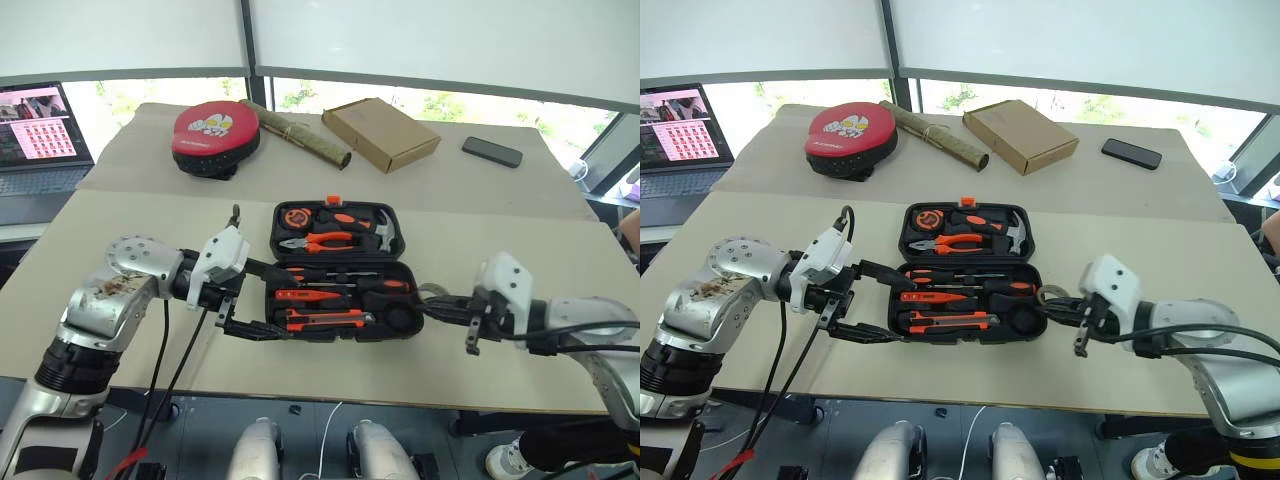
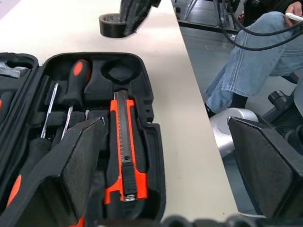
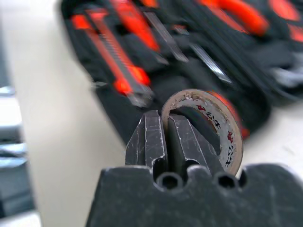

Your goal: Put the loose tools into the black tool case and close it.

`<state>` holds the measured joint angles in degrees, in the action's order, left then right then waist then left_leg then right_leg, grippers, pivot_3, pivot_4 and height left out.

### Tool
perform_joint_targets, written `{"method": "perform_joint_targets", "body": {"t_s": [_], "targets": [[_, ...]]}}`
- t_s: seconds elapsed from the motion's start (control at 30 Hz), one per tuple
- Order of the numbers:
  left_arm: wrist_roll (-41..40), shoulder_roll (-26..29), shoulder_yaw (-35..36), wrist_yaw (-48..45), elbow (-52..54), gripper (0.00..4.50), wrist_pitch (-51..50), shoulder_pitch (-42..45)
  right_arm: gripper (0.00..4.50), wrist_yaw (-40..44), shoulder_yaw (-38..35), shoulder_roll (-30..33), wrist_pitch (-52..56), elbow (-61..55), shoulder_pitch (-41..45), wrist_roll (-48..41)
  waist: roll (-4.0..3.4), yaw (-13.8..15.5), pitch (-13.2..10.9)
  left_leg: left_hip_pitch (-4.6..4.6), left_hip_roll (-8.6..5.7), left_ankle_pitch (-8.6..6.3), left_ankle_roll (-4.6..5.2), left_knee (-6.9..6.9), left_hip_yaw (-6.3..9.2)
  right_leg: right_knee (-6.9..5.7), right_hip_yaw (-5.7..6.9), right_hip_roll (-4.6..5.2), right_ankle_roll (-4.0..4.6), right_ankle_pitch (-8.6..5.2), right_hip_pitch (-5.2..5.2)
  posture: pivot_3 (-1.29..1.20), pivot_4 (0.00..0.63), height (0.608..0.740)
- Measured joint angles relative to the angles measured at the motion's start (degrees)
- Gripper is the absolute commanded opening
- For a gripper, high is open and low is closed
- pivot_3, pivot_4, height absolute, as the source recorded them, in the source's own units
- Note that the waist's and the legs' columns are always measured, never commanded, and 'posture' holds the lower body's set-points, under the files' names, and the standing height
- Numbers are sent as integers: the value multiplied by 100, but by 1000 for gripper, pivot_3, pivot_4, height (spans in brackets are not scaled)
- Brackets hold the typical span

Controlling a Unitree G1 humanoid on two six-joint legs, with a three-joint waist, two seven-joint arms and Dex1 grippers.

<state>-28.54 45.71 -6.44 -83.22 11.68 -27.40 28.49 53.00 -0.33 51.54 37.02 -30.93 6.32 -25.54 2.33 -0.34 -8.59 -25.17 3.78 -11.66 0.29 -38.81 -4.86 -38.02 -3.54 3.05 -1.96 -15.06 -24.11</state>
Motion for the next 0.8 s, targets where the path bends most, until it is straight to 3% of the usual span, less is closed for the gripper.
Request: {"method": "perform_joint_targets", "body": {"t_s": [0.3, 0.63, 0.8], "targets": [[2, -1, -12, 71, 28, 4500, -3, 1, 7, -309, 920, -132, -58, 449, 395, 818, 0, 21, 0, -1, -1, 0, 0, -1, -3, 0, -1, 1, 0, 0, -3, 0, 150, 740], [6, 8, -13, 135, 102, 4500, -14, 1, 3396, -146, 862, -22, 111, 33, 440, 765, 0, 32, 0, -1, 2, 0, 0, 1, -2, 0, 0, -1, 0, 0, -4, 0, 150, 740], [182, 6, -12, 325, -145, 4500, 47, 18, 3396, -99, 289, 96, 627, -315, 445, 202, 0, 42, 0, -1, 0, 0, 0, -1, -3, 0, -1, 1, 0, 0, -2, 0, 150, 740]]}}
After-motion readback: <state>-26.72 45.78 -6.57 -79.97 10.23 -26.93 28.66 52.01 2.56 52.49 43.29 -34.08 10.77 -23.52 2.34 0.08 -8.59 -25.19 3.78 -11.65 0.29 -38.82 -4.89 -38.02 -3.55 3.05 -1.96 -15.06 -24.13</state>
